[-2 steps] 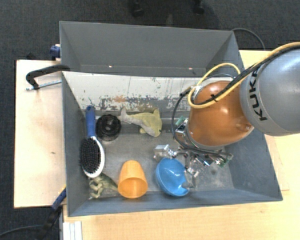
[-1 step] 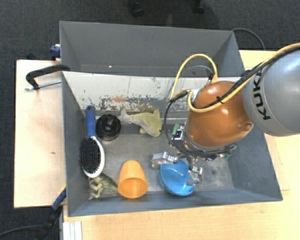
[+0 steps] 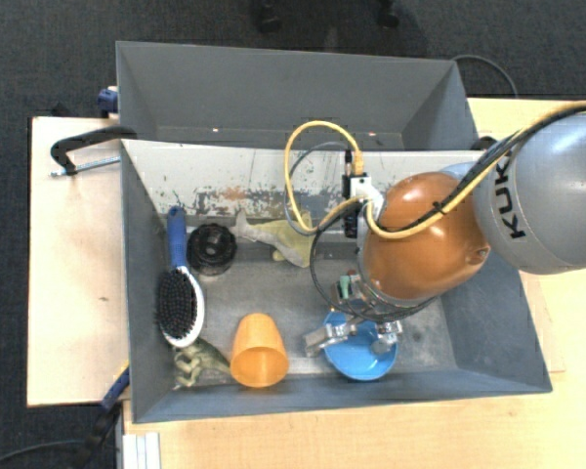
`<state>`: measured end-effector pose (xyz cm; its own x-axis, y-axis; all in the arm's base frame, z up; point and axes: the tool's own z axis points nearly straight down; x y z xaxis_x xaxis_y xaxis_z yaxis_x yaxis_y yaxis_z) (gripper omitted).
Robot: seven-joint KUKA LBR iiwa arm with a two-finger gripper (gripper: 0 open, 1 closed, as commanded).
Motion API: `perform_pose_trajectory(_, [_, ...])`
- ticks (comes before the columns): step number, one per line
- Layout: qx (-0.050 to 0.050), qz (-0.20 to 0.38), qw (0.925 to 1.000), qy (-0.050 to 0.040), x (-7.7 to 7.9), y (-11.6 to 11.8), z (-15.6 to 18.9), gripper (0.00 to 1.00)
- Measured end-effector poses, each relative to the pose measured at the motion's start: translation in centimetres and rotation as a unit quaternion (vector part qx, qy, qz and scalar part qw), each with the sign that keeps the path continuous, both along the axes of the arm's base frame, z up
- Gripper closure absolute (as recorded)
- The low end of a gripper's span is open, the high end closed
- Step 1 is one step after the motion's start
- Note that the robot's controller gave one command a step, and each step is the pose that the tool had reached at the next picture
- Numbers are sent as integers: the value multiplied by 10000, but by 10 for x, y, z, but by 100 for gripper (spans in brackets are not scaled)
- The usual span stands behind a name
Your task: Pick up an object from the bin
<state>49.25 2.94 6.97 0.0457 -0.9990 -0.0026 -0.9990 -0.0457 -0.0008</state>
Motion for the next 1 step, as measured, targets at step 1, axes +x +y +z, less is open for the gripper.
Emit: perform_pose_trajectory(1, [0,-15,10000,0,0,1,0,0])
